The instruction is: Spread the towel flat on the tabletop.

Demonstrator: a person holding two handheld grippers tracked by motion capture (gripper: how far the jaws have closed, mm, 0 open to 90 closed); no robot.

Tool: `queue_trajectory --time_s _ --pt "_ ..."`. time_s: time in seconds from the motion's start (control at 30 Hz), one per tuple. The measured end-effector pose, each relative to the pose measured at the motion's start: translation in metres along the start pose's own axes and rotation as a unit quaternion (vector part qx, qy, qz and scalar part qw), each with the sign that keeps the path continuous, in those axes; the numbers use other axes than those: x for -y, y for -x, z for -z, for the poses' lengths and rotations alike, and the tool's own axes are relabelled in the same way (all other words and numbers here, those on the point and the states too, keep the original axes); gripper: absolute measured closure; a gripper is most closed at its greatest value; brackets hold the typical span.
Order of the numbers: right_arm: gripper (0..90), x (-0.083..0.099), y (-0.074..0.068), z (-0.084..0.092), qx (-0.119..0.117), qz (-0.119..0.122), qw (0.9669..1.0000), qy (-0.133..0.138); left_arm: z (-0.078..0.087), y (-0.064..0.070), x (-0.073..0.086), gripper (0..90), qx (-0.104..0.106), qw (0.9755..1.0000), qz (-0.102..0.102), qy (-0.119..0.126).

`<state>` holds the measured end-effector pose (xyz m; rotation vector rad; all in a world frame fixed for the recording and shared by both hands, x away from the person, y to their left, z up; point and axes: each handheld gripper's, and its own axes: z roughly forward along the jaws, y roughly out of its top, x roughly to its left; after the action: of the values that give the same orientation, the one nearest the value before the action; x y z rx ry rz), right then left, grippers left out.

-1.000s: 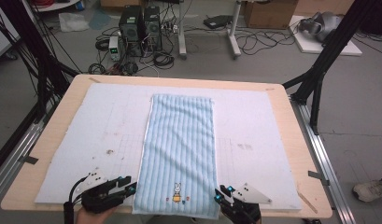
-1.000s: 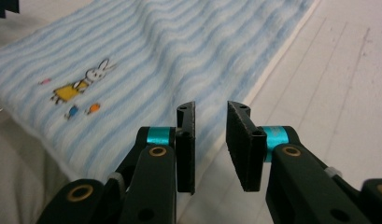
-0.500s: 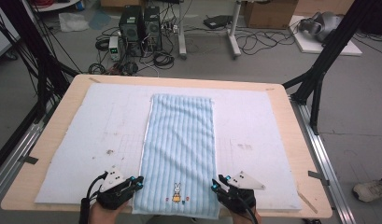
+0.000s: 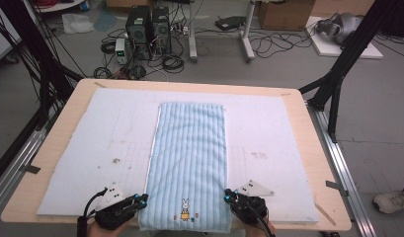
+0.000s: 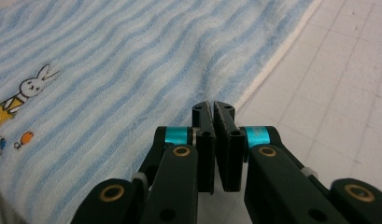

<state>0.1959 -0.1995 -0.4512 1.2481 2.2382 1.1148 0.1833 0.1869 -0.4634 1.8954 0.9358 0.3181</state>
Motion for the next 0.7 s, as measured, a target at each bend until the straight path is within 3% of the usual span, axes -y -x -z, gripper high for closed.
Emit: queue_trajectory --time_s 0.17,0.3,0.37,0.53,0.7 --pt "87.3 0.005 -0.002 0.007 0.001 0.014 0.9999 0.001 0.004 0.003 0.001 88.3 0.018 0.9998 -0.002 -0.001" --pt "83.2 0.008 -0.001 0.010 -0.002 0.010 0.9999 0.007 0.007 0.002 -0.002 86.8 0.027 0.9996 0.001 0.013" --pt "76.6 0.004 0.002 0.010 0.002 0.007 0.9998 0.017 0.006 -0.003 -0.008 79.2 0.025 0.9993 0.011 0.025" --pt "71.6 -0.011 0.015 0.007 0.006 -0.007 0.9991 0.042 0.003 -0.022 -0.027 58.7 0.024 0.9972 0.030 0.064" --pt "70.2 -0.024 0.028 -0.001 0.012 -0.010 0.9987 0.048 -0.005 -0.045 -0.048 45.5 0.028 0.9950 0.019 0.094"
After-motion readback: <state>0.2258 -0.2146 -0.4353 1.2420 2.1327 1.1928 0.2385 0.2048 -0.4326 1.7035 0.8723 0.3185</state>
